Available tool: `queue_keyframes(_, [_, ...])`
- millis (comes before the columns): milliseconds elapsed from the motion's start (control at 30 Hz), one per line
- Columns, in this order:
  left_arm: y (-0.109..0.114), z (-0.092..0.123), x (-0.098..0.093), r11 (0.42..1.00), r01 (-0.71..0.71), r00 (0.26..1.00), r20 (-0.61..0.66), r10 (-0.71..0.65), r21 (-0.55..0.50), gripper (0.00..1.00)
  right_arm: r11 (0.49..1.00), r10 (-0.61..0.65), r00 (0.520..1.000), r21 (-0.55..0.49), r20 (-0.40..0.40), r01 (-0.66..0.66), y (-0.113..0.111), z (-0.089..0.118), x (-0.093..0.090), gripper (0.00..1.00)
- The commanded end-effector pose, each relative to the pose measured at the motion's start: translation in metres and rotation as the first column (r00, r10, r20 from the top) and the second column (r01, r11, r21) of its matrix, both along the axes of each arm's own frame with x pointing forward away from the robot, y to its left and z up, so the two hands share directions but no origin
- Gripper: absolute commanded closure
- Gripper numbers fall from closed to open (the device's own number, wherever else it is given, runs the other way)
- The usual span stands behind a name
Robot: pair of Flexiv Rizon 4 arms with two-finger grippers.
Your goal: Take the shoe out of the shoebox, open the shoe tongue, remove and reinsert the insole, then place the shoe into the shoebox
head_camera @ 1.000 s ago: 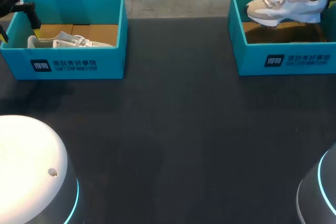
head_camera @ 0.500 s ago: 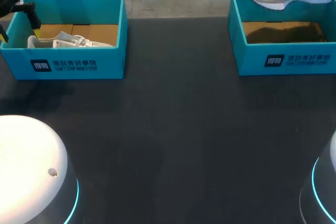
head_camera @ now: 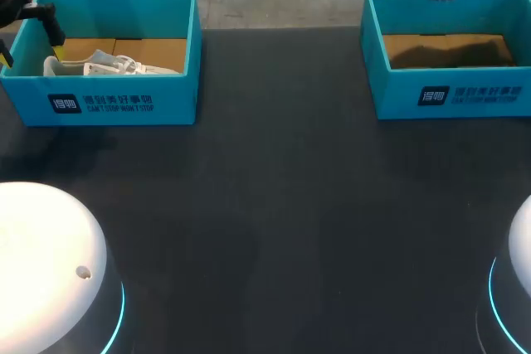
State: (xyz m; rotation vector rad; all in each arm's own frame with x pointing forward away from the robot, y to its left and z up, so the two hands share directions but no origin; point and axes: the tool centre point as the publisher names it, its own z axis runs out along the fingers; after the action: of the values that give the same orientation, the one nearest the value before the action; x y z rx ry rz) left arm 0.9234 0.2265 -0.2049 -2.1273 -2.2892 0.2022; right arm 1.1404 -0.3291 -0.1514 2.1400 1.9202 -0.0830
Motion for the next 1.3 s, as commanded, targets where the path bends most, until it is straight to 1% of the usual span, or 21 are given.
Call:
queue_keyframes(33, [0.0, 0.0, -0.001, 1.0, 0.0, 1.0, 0.002, 0.0, 0.001, 0.0, 1.0, 0.0, 1.0, 0.001, 0.004, 0.0, 0.0, 0.002, -0.002, 1.0])
queue_keyframes(633, [0.0, 0.0, -0.001, 1.0, 0.0, 1.0, 0.002, 0.0, 0.001, 0.0, 1.0, 0.0, 1.0, 0.001, 0.004, 0.0, 0.0, 0.002, -0.002, 1.0])
queue_keyframes(700, [0.0, 0.0, -0.001, 1.0, 0.0, 1.0, 0.002, 0.0, 0.001, 0.0, 1.0, -0.018, 1.0, -0.003, 0.002, 0.018, 0.005, 0.003, -0.006, 1.0])
queue_keyframes(900, [0.0, 0.0, -0.001, 1.0, 0.0, 1.0, 0.002, 0.0, 0.001, 0.0, 0.997, -0.079, 0.997, 0.006, 0.01, 0.079, 0.028, 0.008, -0.03, 1.0])
queue_keyframes(1067, [0.0, 0.0, -0.001, 1.0, 0.0, 1.0, 0.002, 0.0, 0.001, 0.0, 0.996, -0.087, 0.996, -0.011, 0.018, 0.087, 0.051, 0.014, -0.054, 1.0])
queue_keyframes(1133, [0.0, 0.0, -0.001, 1.0, 0.0, 1.0, 0.002, 0.0, 0.001, 0.0, 0.994, -0.099, 0.995, -0.032, 0.02, 0.1, 0.058, 0.016, -0.063, 1.0])
queue_keyframes(1300, [0.0, 0.0, -0.001, 1.0, 0.0, 1.0, 0.002, 0.0, 0.001, 0.0, 0.993, -0.112, 0.994, -0.024, 0.021, 0.112, 0.078, 0.025, -0.089, 1.0])
